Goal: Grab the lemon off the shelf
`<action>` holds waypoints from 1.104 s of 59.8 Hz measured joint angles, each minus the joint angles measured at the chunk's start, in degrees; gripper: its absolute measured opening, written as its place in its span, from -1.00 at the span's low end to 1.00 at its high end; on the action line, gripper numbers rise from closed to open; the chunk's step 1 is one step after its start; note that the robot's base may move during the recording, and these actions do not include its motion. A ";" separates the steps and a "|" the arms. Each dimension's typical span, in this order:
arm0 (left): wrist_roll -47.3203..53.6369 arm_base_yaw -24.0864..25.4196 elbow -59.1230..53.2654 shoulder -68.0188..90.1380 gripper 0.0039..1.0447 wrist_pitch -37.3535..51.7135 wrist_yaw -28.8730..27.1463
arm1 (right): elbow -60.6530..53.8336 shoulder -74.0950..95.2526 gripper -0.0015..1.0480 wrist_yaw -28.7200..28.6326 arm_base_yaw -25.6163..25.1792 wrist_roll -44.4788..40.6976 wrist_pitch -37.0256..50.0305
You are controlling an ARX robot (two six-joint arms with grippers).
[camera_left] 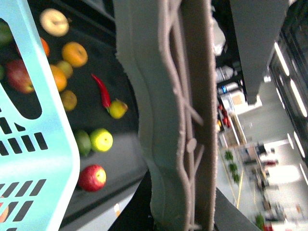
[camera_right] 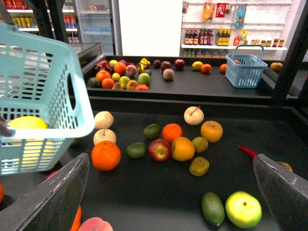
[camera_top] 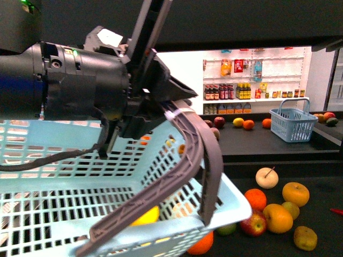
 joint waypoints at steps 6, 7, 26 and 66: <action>-2.36 2.43 0.00 0.02 -0.83 0.85 -5.07 | 0.00 0.00 0.95 0.02 0.00 -0.02 -0.02; -2.93 3.08 0.00 0.04 -0.83 1.18 -6.29 | 0.00 0.00 0.95 0.02 0.00 -0.02 -0.02; -17.09 16.04 -0.02 0.26 -0.83 14.25 -21.86 | 0.00 -0.04 0.95 0.00 0.00 -0.02 -0.02; -36.94 37.73 0.66 12.81 -0.83 46.95 -17.38 | 0.00 -0.04 0.95 0.00 0.00 -0.02 -0.02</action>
